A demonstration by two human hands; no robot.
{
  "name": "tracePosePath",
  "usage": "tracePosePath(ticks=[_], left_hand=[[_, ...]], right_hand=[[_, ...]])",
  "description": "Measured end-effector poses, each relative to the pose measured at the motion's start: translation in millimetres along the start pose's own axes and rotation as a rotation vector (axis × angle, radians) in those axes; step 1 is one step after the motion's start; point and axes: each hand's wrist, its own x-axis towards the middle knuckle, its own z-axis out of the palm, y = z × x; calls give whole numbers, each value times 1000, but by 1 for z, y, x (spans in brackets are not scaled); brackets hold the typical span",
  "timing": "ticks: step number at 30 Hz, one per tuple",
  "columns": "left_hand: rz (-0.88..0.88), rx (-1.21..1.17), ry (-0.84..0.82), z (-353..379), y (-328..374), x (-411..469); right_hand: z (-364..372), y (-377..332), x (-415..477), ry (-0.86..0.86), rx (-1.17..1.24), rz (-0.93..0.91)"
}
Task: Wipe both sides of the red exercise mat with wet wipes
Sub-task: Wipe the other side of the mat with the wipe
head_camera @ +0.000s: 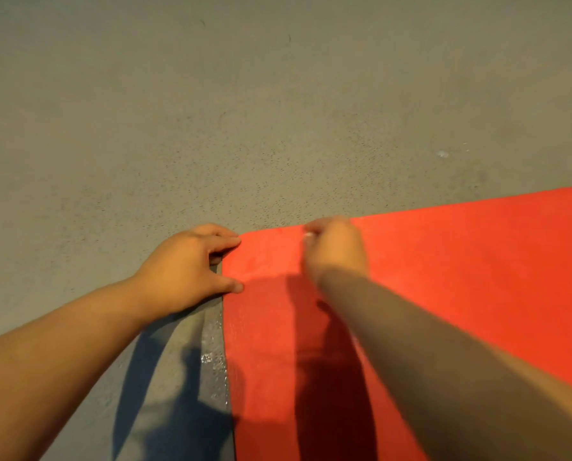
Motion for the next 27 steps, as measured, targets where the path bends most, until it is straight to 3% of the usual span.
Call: tracePosePath(ticks=[3, 5, 7, 11, 13, 21, 24, 27], left_hand=[[-2, -144, 21, 4, -3, -1], [-10, -184, 36, 5, -4, -2], [-26, -181, 30, 6, -5, 0], [-31, -99, 9, 4, -2, 3], [-36, -85, 4, 1, 0, 3], [-107, -296, -12, 2, -9, 6], [-99, -286, -27, 2, -11, 8], [-86, -240, -49, 1, -9, 6]], right_hand=[[30, -48, -19, -183, -22, -313], [26, -43, -12, -191, -58, -368], [11, -9, 1, -131, -68, -236], [-51, 69, 16, 198, -61, 192], [-56, 75, 16, 181, -106, 244], [32, -53, -60, -182, -156, -384], [10, -4, -39, -110, -154, -193], [-33, 50, -19, 164, -124, 186]])
